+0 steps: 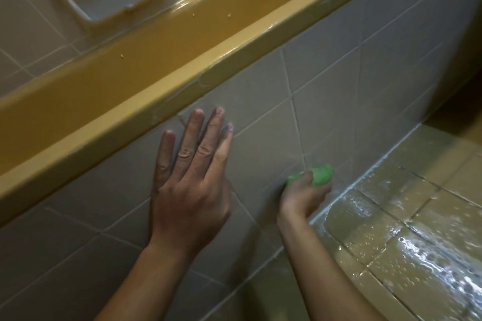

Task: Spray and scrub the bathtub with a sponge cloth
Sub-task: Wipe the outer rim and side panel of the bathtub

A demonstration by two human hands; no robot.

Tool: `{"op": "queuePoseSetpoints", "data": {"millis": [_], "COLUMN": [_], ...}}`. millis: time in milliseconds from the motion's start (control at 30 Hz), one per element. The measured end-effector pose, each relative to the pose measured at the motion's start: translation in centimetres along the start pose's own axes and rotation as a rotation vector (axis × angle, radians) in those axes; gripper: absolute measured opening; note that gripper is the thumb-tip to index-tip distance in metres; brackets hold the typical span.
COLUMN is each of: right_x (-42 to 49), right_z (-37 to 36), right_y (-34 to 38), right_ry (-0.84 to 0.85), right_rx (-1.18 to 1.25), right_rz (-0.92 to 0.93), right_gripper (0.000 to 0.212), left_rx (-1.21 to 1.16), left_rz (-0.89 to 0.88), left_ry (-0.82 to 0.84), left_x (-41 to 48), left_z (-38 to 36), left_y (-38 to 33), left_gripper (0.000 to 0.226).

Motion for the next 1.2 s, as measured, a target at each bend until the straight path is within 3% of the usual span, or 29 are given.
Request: {"op": "queuePoseSetpoints", "data": {"millis": [67,233,333,400,500,567,633,733,800,867,933,1033,1067,1100,1133,1200], "right_x": [-1.7,-17.2,-19.6,-15.8,-6.7,-4.9,-8.7,-18.7,-19.5,-13.6,-4.2,8.2,9.2,8.9,7.3,0.8], "right_z": [-1.0,-4.0,-4.7,-4.8,-4.5,-4.7,-4.7,-5.1,-5.4,-4.8,-3.6,-2.3,-1.9,-1.8,-1.8,-2.5], "right_y": [5.9,18.4,22.3,24.7,28.3,29.0,28.5,24.5,22.6,23.0,22.2,14.9,13.3,12.8,13.6,17.7], "right_ry": [-0.011,0.229,0.283,0.227,0.128,0.108,0.14,0.34,0.402,0.3,0.146,0.07,0.054,0.038,0.013,0.036], "right_rx": [-0.003,0.019,-0.059,-0.056,-0.003,-0.007,-0.002,-0.097,-0.191,-0.11,-0.007,0.165,0.183,0.145,0.088,0.036], "right_rz": [0.151,1.038,1.401,1.355,0.873,0.72,0.89,1.435,1.602,1.378,0.918,0.039,-0.118,-0.158,-0.062,0.378], "right_gripper": [0.056,0.056,0.055,0.058,0.056,0.056,0.055,0.053,0.052,0.053,0.053,0.053,0.052,0.052,0.052,0.053], "left_rx": [0.004,0.018,0.027,0.027,0.031,0.039,0.053,0.063,0.057,0.056,0.062,0.071,0.074,0.079,0.083,0.1], "left_rz": [0.018,0.032,0.034,0.03,0.023,0.025,0.036,0.037,0.033,0.036,0.033,0.004,-0.004,-0.009,-0.013,-0.011], "left_ry": [0.012,0.014,0.011,0.012,0.021,0.027,0.024,-0.002,-0.01,-0.01,0.002,0.013,0.013,0.012,0.005,-0.019], "left_x": [0.2,1.5,2.3,2.4,2.6,2.7,2.9,3.7,4.3,4.6,4.6,4.4,4.3,4.3,4.3,4.5], "left_z": [-0.1,-0.3,-0.3,-0.3,-0.3,-0.4,-0.6,-0.9,-1.3,-1.5,-1.8,-2.4,-2.6,-2.8,-3.0,-3.2], "left_y": [-0.1,-0.6,-0.6,-0.6,-0.5,-0.6,-0.9,-1.5,-1.8,-2.0,-2.1,-2.8,-3.0,-3.3,-3.6,-3.9], "left_gripper": [0.068,0.07,0.069,0.071,0.073,0.073,0.073,0.072,0.07,0.072,0.072,0.068,0.068,0.068,0.068,0.067]}}
Point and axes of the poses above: each hand's wrist, its own x-axis towards the middle knuckle, its own z-axis out of the back of the hand, y = z × x, the point moved 10 cm from there along x, towards the middle knuckle, and after that the axes turned 15 degrees about -z, right-handed, at the moved point
